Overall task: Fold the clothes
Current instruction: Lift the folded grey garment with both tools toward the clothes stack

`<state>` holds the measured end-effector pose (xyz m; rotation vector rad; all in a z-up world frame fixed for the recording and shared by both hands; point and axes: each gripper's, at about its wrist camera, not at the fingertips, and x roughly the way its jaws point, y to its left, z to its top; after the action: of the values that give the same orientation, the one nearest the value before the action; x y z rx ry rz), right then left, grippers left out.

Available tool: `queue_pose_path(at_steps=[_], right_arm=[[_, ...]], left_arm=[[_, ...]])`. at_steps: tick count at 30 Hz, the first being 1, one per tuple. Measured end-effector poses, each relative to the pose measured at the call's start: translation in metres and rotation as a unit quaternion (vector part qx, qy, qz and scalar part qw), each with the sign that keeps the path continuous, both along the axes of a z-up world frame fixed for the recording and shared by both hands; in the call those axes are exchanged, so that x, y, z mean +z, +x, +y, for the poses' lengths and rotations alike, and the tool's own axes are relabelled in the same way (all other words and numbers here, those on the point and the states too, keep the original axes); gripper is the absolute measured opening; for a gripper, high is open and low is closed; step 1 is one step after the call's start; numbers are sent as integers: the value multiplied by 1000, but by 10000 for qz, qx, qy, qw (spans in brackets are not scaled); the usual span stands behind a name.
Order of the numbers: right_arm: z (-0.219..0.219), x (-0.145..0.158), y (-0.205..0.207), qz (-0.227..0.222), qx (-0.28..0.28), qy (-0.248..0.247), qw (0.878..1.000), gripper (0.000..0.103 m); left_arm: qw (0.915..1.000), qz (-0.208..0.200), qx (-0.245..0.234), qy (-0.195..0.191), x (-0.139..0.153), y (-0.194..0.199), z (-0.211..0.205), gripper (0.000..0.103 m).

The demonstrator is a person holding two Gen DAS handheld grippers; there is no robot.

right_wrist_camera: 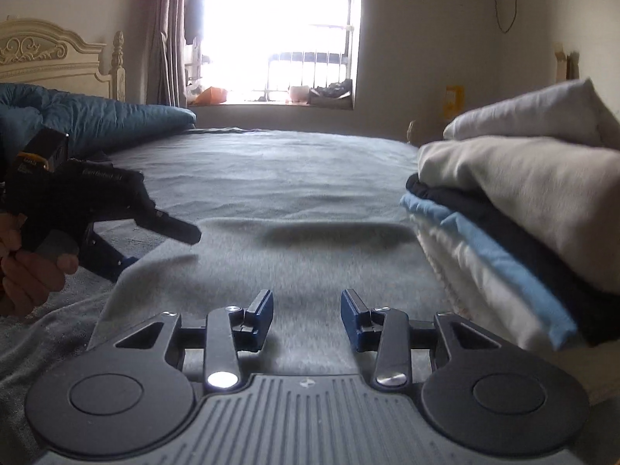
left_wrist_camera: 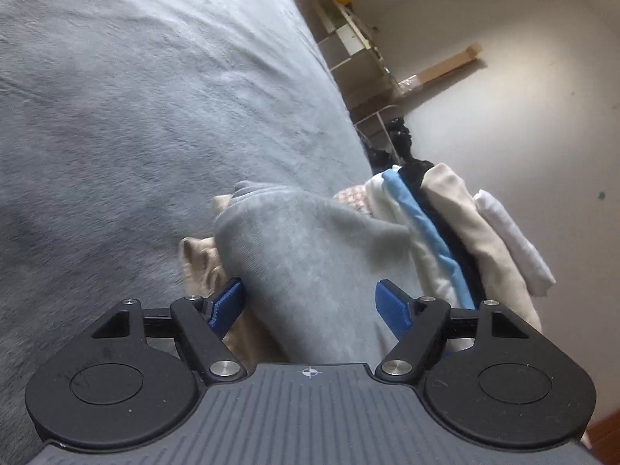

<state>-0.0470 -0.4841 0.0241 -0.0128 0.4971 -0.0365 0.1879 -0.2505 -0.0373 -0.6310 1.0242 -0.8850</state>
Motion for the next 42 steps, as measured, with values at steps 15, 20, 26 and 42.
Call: queue_pose_path(at_steps=[15, 20, 26, 42], right_arm=[[-8, -19, -7, -94, -132, 250, 9996, 41], [7, 8, -36, -798, 220, 291, 9961, 42], [34, -9, -51, -760, 539, 316, 9952, 41], [4, -1, -75, -1542, -464, 822, 9835, 42]], left_arm=[[9998, -209, 52, -29, -34, 14, -1, 62], [9973, -683, 276, -66, -5, 2, 22, 63], [9870, -1592, 12, 207, 32, -18, -5, 65], [9434, -2988, -194, 1426, 43, -51, -54, 69]])
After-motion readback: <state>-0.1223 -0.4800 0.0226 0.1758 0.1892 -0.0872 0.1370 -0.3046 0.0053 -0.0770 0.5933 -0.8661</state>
